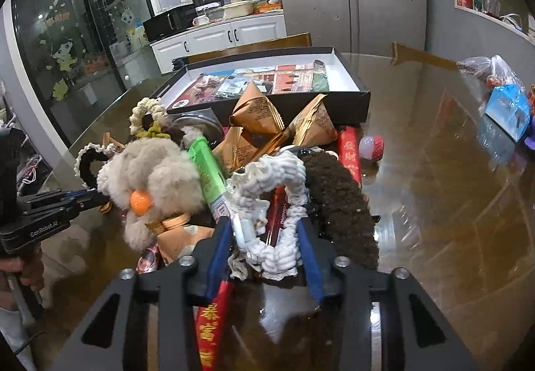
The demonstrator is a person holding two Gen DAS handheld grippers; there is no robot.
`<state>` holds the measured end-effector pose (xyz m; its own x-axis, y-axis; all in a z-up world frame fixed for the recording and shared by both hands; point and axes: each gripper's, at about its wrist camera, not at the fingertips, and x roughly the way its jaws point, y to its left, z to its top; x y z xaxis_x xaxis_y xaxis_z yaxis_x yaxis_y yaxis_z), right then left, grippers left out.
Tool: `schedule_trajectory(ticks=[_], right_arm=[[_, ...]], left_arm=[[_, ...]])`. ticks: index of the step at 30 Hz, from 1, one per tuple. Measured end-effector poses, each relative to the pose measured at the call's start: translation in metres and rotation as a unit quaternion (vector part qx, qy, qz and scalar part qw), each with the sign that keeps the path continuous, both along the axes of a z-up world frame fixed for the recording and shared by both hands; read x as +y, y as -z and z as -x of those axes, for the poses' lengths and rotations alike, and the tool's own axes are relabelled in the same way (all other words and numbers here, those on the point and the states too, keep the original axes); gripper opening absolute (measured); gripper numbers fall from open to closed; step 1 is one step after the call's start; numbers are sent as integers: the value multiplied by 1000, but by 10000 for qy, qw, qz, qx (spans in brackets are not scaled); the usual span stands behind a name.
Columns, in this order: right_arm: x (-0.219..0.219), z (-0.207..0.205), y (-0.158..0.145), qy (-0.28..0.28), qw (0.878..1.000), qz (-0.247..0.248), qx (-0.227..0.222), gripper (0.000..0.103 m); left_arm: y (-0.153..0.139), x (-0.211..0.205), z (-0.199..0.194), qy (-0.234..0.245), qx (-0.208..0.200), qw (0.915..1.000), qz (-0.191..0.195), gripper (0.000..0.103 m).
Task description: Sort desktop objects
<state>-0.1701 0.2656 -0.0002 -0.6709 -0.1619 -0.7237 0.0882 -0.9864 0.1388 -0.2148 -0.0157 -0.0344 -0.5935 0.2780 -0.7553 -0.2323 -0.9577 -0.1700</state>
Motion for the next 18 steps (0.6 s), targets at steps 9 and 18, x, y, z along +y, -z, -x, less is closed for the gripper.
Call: schedule_trajectory(ticks=[9,18], right_arm=[[8,-8,-7,74,9997,195,129,13],[7,-12,-13,33,9993,296,239,12]], left_arm=[[-9,-9,-8,-61,206,9997,-139,6],[-19,-7,-17,4,333,9991,-272,1]])
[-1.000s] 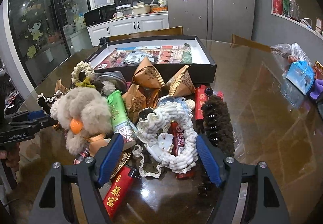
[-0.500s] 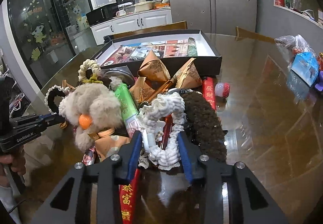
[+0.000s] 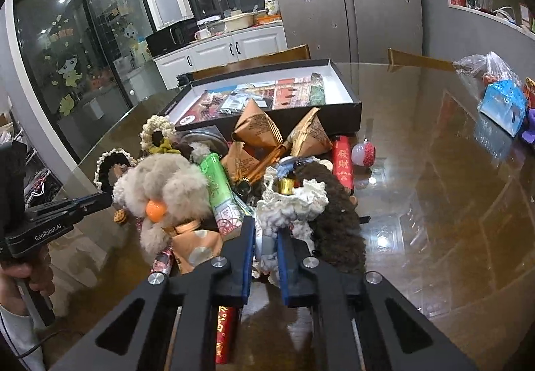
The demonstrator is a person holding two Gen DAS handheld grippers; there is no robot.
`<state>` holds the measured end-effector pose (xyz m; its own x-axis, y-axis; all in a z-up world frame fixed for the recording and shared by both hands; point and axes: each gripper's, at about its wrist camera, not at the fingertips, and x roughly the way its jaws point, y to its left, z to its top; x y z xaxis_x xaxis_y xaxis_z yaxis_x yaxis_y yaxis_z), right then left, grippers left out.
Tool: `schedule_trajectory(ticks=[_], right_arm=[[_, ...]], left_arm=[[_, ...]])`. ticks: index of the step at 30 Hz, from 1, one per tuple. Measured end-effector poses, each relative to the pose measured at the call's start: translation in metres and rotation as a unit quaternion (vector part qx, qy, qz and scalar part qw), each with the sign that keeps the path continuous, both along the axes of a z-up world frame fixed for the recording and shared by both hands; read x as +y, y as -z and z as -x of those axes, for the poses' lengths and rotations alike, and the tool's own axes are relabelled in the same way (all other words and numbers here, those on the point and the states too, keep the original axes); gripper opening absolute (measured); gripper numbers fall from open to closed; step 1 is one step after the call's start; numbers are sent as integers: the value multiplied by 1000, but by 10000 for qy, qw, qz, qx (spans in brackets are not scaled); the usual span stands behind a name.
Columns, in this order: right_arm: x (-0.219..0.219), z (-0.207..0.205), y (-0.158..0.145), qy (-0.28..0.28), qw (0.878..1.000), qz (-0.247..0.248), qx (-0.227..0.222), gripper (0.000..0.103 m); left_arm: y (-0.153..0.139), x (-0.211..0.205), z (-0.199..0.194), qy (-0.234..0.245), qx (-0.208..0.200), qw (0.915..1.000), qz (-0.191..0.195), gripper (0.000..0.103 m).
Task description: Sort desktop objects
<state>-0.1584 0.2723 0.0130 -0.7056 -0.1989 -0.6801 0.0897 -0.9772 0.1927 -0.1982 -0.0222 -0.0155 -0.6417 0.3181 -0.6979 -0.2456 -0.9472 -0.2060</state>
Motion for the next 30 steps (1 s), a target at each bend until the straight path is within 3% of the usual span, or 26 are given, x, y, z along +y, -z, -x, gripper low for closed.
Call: schedule_trajectory(ticks=[12,30], right_arm=[[-6,-5,-7,-127,9999,-8,117,12],[-19,-9,-39,-343,9989,-10,325,12]], left_arm=[[-9,-2,-8,-127,73,9998,-105,1],[-58,0,-33,-152,480,9987,18,1]])
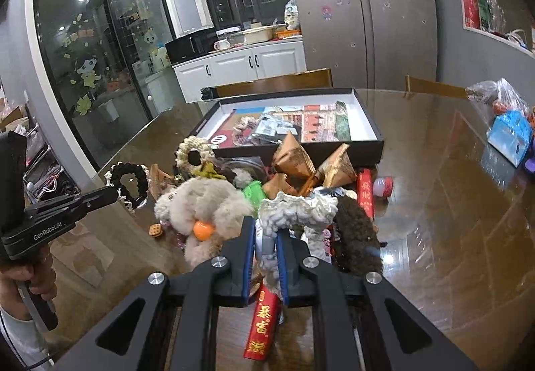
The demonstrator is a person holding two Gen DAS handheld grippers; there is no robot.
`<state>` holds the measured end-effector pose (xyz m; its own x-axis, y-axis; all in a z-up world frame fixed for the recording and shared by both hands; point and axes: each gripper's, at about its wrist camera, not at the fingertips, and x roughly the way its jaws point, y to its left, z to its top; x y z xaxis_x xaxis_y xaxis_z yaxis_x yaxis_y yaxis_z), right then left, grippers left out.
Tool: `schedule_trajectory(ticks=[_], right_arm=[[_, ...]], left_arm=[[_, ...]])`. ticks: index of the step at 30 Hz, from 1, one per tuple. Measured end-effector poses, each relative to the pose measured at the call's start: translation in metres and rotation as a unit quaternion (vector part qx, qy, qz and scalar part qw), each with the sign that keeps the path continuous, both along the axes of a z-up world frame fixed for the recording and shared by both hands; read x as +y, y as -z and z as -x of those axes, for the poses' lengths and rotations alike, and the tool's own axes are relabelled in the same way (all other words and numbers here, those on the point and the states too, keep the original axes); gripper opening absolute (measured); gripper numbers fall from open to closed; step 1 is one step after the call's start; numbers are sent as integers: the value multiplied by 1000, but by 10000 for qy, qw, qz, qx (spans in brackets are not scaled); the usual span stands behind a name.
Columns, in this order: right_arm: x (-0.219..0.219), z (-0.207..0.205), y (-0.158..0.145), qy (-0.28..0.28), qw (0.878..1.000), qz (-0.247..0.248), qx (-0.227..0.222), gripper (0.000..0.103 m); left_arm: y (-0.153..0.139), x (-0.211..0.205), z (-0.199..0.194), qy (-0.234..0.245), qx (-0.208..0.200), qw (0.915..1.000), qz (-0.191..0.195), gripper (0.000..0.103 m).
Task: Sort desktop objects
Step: 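Carry both hair ties over the black box with both grippers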
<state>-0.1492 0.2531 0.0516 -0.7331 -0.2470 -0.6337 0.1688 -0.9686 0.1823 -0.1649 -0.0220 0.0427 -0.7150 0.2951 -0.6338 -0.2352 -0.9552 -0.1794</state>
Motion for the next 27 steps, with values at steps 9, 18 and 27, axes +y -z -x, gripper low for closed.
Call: schedule_trajectory(ticks=[9,18,27], right_arm=[[-12,-5,-14,-173,9998,-7,74,12],[-13,-5,-25,-214,9997,22,138,12],[-22,25,-40,-523,9984,190,71,13]], left_arm=[[-15,12,-10,142,86,9999,-16,1],[-21,20,-5,271,45,9996,-88,1],[-28,41,25,513,-3,9987,-72,1]])
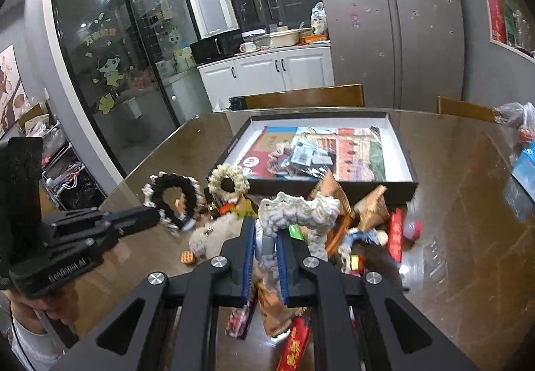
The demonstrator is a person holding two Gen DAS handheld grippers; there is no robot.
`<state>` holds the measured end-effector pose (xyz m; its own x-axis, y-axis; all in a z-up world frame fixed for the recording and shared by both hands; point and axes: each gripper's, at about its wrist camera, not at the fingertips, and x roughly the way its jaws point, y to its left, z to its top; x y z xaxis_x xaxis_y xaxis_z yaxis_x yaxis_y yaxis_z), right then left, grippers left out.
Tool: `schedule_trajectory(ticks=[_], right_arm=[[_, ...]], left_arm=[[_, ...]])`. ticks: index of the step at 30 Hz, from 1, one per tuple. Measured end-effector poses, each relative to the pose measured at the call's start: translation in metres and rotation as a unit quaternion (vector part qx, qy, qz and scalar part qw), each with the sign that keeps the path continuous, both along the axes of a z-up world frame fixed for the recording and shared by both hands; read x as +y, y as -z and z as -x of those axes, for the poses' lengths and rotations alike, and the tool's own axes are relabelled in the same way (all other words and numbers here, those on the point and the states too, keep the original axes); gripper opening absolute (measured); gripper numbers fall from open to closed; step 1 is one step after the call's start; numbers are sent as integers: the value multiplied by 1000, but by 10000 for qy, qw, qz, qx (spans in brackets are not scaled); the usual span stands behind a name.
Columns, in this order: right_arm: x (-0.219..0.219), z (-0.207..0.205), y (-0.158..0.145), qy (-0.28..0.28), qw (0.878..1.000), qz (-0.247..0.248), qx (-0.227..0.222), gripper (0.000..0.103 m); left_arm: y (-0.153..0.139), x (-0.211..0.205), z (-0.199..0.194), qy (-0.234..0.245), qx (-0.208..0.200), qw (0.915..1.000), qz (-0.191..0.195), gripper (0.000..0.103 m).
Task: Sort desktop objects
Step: 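Carry both hair ties over the black box with both grippers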
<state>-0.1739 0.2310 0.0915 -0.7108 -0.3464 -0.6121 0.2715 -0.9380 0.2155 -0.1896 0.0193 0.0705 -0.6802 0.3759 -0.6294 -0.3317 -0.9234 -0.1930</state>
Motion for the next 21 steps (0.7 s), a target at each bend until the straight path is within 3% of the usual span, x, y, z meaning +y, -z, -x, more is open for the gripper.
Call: schedule_trajectory(ticks=[21], right_arm=[[-16,98,-35,-65,9974,-706,120,13]], left_arm=[[-9,29,124,-192,-22,9988,450,1]])
